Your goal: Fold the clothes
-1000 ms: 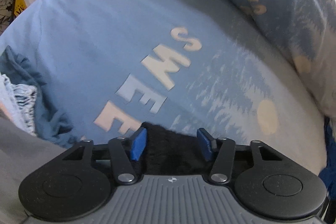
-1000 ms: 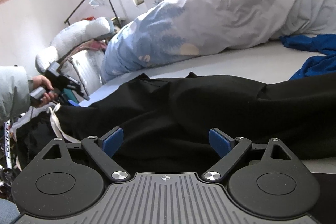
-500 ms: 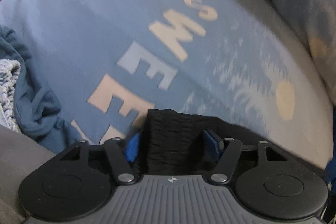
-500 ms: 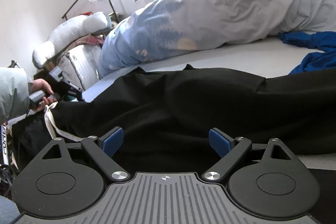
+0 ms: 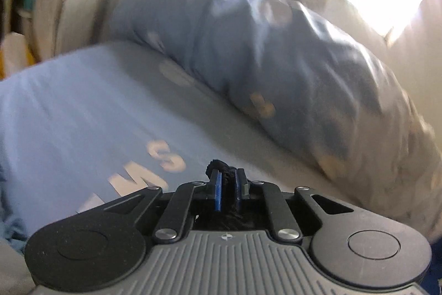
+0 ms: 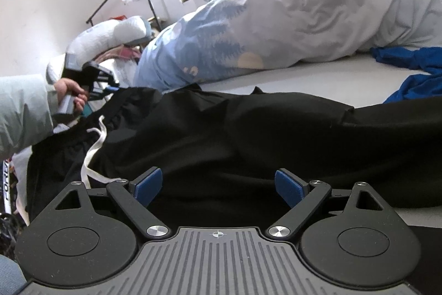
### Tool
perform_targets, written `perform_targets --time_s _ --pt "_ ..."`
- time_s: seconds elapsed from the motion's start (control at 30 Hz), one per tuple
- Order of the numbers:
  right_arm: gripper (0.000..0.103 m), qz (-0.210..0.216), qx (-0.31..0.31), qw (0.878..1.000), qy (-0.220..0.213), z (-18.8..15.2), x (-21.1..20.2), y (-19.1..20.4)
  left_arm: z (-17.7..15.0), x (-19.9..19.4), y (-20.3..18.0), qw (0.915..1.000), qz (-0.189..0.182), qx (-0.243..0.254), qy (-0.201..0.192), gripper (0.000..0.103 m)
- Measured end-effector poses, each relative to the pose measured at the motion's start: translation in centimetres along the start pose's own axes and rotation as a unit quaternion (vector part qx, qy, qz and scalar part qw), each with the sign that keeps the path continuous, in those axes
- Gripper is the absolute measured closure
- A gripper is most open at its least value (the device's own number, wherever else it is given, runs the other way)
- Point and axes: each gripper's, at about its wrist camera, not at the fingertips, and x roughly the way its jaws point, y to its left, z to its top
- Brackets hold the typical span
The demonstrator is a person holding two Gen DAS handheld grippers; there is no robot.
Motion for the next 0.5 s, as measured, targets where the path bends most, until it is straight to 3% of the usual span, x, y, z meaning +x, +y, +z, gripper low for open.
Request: perform_targets --time_s 0.1,0.2,0.27,0.37,0.47,0.5 --pt "0.012 -0.002 0.001 1.000 -0.005 0.2 -0.3 -0.1 0.4 -2.0 2.4 0.9977 0.012 -0.041 -0.053 0.095" --pt "0.012 -0.006 0.003 1.000 -0.015 -0.1 -0.6 0.2 0.5 -2.8 3.4 0.9952 0.043 -0.042 -0.077 0.099" --pt "0.012 -0.009 0.009 1.000 -0.012 -0.1 -0.3 0.0 0.7 -2.5 3.7 0.9947 0.067 -0.041 -0.067 0.099" --pt "0.012 -0.013 0.007 1.000 -0.007 -0.2 -0.2 0.0 0.6 -0.9 3.2 0.9957 0.090 -0.008 -0.018 0.099" --pt "0.012 -0.015 0.006 1.000 -0.007 -0.2 -0.1 0.0 -0.1 -1.2 2.4 0.9974 0.067 0.006 -0.023 0.098" --pt "0.012 -0.016 0.006 1.000 -0.006 -0.2 0.0 0.1 -0.3 -1.7 2.2 0.9981 0.051 0.007 -0.032 0.090"
